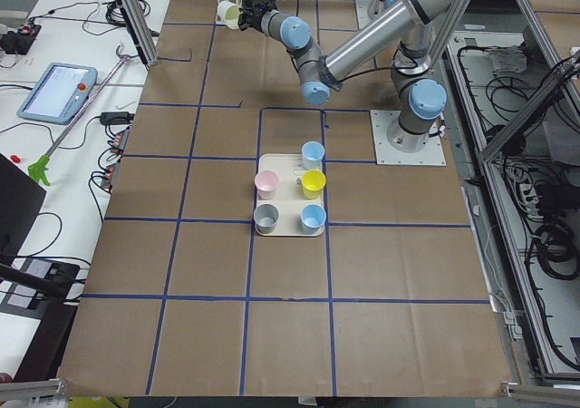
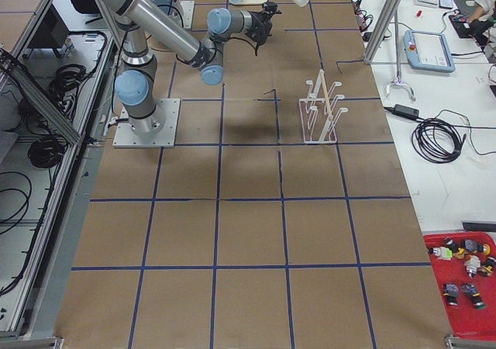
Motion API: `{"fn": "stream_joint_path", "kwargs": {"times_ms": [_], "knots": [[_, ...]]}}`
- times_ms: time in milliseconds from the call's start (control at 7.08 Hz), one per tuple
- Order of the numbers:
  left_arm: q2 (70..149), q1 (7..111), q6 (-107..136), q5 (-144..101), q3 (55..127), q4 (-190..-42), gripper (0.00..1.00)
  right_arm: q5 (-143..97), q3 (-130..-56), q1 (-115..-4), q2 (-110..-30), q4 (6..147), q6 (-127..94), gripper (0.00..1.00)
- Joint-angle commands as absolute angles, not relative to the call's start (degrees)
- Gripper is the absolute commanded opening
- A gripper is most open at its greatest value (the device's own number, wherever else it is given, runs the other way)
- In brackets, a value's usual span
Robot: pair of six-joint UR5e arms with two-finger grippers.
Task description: Transfer IKEA cup to right arm and place on rack
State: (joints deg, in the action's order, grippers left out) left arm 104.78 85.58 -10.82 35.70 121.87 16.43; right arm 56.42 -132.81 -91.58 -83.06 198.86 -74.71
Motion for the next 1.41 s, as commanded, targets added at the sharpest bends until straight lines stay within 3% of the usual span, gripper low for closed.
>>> {"fn": "stream_joint_path", "kwargs": {"times_ms": [0, 424, 1272], "knots": [[104.42, 87.19, -9.40, 36.91, 123.39, 18.72, 0.01, 56.51, -132.89, -91.58, -83.23, 198.72, -74.97, 1.00], [104.41, 87.19, -9.32, 36.91, 123.49, 18.90, 0.01, 56.43, -132.28, -91.76, -83.15, 198.90, -84.54, 1.00], [104.59, 87.54, -9.23, 36.83, 123.49, 18.90, 0.03, 56.42, -123.77, -96.40, -78.06, 198.63, -84.64, 1.00]]}}
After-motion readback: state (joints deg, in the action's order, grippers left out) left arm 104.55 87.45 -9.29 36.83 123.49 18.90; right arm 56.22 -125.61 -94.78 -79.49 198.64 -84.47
